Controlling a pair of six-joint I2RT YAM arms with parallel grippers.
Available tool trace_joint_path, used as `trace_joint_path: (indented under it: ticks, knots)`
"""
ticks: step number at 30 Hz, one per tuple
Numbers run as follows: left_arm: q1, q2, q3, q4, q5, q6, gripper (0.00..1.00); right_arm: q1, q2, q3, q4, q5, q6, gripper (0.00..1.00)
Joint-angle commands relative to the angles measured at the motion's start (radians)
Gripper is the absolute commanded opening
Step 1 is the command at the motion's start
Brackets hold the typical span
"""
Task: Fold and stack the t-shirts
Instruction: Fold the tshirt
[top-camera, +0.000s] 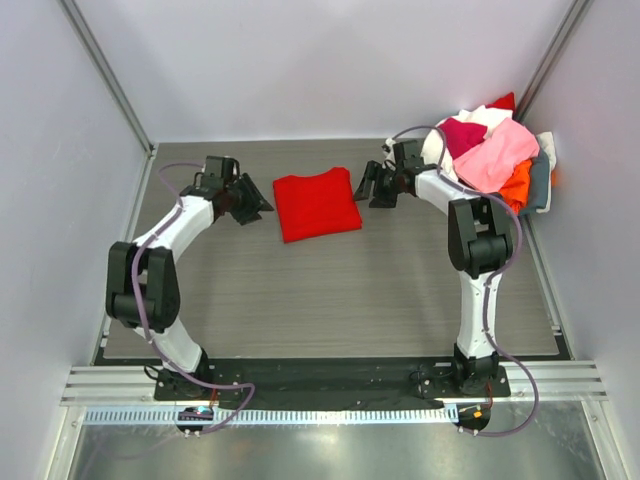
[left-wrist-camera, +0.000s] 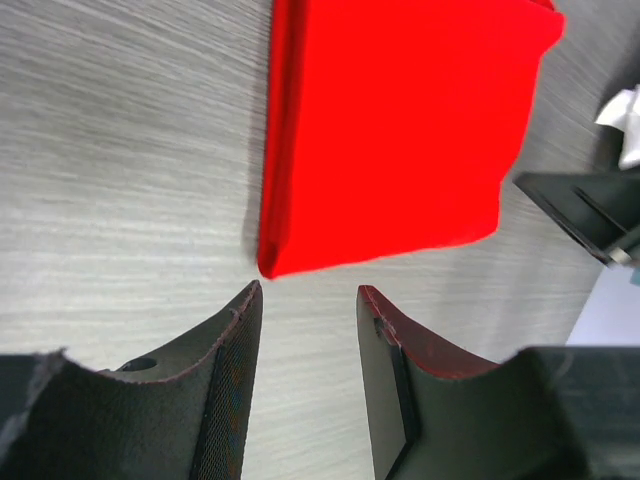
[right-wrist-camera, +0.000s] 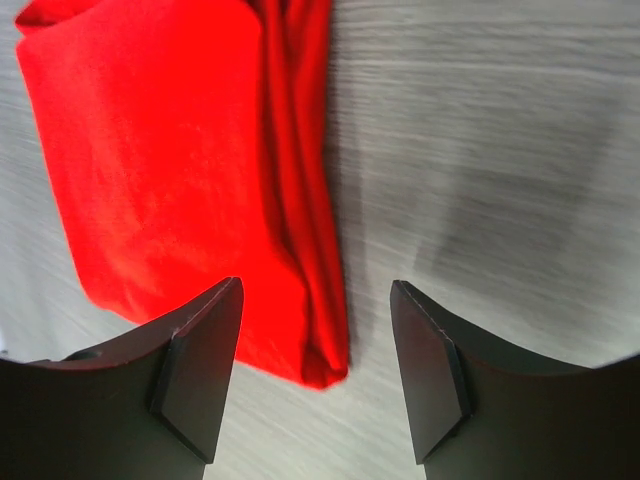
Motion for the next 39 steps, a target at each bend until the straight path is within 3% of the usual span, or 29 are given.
trace_joint_path:
  ticks: [1, 6, 17, 26, 33, 39]
  knots:
    - [0.006, -0.078, -0.027, -0.052, -0.001, 0.027, 0.44, 0.029, 0.042, 0.086, -0.050, 0.039, -0.068, 0.66]
    - [0.006, -0.170, -0.030, -0.085, 0.007, 0.038, 0.45, 0.030, 0.110, 0.143, -0.044, -0.039, -0.057, 0.66]
    - [0.032, -0.366, -0.027, -0.211, -0.055, 0.075, 0.45, 0.055, 0.188, 0.169, -0.014, -0.049, 0.015, 0.64]
    - [0.112, -0.515, -0.083, -0.279, -0.085, 0.104, 0.47, 0.283, 0.211, 0.149, 0.115, -0.011, 0.193, 0.64]
    - [0.140, -0.551, -0.086, -0.317, -0.084, 0.133, 0.47, 0.489, 0.347, 0.390, 0.160, 0.017, 0.366, 0.64]
    - [0.144, -0.558, -0.111, -0.311, -0.084, 0.133, 0.47, 0.475, 0.268, 0.291, 0.172, 0.085, 0.400, 0.65]
